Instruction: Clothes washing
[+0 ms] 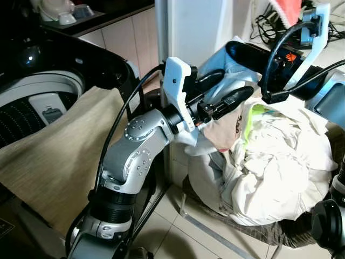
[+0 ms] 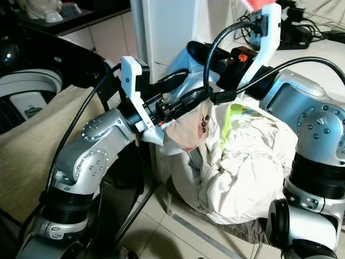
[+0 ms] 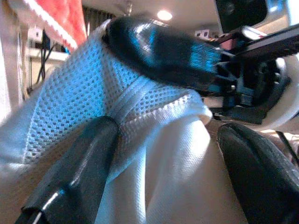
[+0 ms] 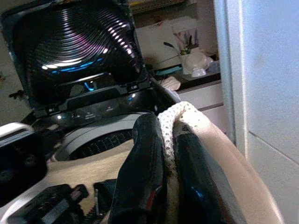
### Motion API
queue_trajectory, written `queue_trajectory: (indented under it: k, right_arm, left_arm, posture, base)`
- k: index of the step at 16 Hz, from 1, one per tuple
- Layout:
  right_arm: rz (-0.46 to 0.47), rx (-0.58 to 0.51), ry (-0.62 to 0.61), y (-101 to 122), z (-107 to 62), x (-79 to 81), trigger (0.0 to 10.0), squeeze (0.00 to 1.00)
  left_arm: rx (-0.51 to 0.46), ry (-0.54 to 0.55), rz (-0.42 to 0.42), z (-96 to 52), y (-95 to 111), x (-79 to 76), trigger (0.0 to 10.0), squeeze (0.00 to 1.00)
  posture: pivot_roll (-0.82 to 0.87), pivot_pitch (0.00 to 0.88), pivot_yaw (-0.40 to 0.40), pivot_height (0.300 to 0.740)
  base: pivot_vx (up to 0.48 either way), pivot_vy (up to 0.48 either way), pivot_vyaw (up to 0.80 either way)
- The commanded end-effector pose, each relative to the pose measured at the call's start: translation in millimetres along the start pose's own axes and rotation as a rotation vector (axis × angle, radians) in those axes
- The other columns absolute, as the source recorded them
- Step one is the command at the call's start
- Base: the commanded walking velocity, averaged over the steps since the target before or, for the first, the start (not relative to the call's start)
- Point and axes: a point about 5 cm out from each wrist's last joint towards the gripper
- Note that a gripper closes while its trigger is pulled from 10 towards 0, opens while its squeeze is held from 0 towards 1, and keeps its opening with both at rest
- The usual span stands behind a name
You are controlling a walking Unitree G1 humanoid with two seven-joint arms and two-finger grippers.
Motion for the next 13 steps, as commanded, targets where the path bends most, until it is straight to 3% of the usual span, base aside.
queue_trajectory:
  k: [1, 2, 4, 5, 6, 7, 13]
  right_arm:
    - [-0.005, -0.003, 0.025, 0, -1.4, 4.9, 0.0, 0.00]
    - [-0.001, -0.002, 0.028, -1, -0.6, 6.4, 0.0, 0.00]
    - [0.000, -0.001, 0.030, -1, 0.1, 7.1, 0.0, 0.00]
    - [0.003, 0.001, 0.033, -2, 0.6, 8.7, 0.0, 0.00]
    - [0.003, 0.001, 0.034, -2, 0.6, 9.1, 0.0, 0.00]
    - [0.003, -0.001, 0.033, -1, 0.6, 9.2, 0.0, 0.00]
    - [-0.001, -0.014, 0.031, 2, 1.2, 11.2, 0.0, 0.00]
  left_arm:
    - [0.005, -0.009, -0.035, 0.6, -1, -3.1, 10.0, 0.00]
    - [0.004, -0.028, -0.076, 1.8, -3, -7.7, 10.0, 0.00]
    - [0.027, -0.038, -0.060, 2.3, -7, -10.2, 10.0, 0.00]
    - [0.088, -0.032, -0.005, 2.9, -16, -11.4, 3.2, 0.00]
    - [0.103, -0.023, 0.007, 3.2, -17, -10.5, 3.2, 0.00]
    - [0.109, -0.010, 0.010, 3.2, -18, -8.3, 0.0, 0.00]
    - [0.127, 0.038, 0.029, 2.4, -21, -3.9, 0.0, 0.00]
  posture:
    - [-0.13, 0.000, 0.040, 0.740]
    - [-0.13, 0.000, 0.040, 0.740]
    - [-0.13, 0.000, 0.040, 0.740]
    - [-0.13, 0.000, 0.040, 0.740]
    - [-0.13, 0.000, 0.040, 0.740]
    - [-0.13, 0.000, 0.043, 0.740]
    - [-0.13, 0.000, 0.047, 0.740]
  base:
    - [0.000, 0.000, 0.00]
    - [0.000, 0.000, 0.00]
    - [0.000, 0.000, 0.00]
    - [0.000, 0.000, 0.00]
    - [0.000, 0.000, 0.00]
    - [0.000, 0.000, 0.00]
    - [0.000, 0.000, 0.00]
Point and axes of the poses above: a point about 5 cm out from each wrist's last joint towards the gripper, its own z axis pointing out of the wrist towards the gripper, its own y axis along the axis of the wrist's last joint, x = y × z, and after that the axes turned 14 degrees about z, right-handed
